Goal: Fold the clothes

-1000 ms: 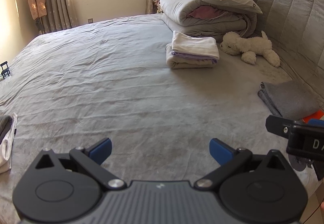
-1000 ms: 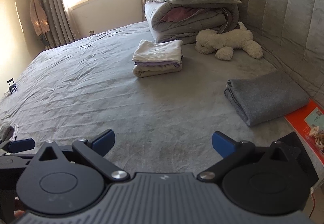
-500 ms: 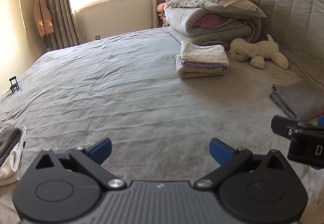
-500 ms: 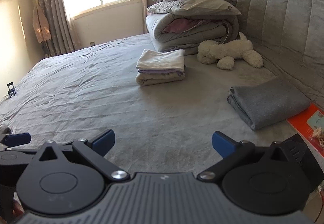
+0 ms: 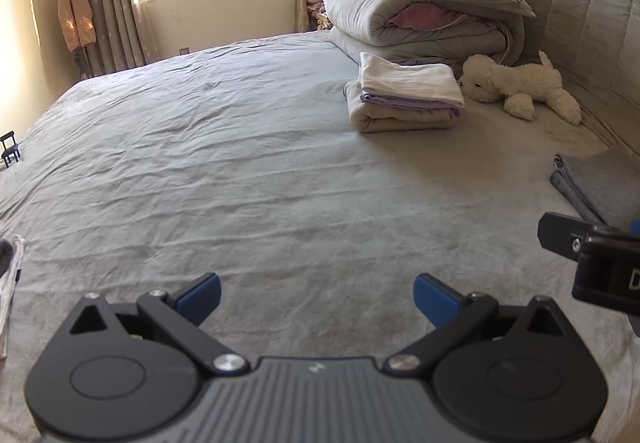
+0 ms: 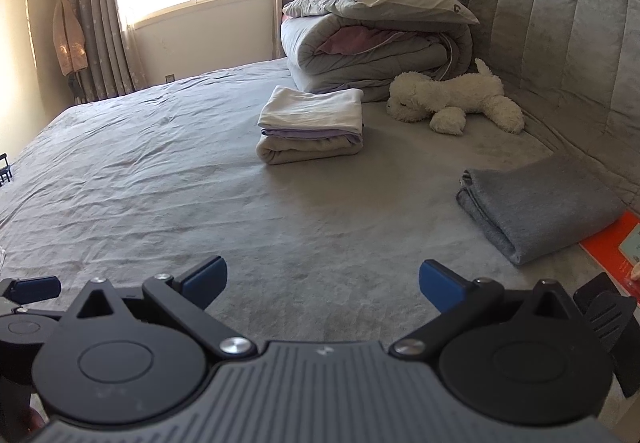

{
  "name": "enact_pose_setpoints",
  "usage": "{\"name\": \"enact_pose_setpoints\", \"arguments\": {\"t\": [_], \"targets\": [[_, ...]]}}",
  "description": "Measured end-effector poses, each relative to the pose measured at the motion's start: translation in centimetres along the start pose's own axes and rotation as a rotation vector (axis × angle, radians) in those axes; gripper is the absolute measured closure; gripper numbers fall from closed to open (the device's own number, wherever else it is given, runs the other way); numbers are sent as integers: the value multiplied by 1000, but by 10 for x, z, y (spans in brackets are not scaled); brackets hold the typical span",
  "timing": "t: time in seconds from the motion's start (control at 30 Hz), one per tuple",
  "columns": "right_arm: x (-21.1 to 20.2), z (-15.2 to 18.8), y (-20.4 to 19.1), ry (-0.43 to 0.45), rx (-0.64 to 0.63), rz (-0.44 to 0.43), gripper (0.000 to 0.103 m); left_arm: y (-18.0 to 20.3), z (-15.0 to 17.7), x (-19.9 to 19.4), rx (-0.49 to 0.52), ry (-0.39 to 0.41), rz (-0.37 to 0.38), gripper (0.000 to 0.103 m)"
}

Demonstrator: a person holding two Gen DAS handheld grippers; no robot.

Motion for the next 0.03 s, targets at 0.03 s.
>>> {"name": "enact_pose_setpoints", "arguments": {"t": [0.03], "targets": [[2, 1, 0, -2, 2, 1, 0, 0, 0, 2, -1, -1, -1, 1]]}}
Point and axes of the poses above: each gripper's, at about its wrist camera, not at the fingertips, and x roughly the way its jaws point, y to its right, z to its underside, the point moved 6 cm from there along x, roughly the way its jaws point, and after that the axes turned 13 degrees about y, right-handed, at the moved point
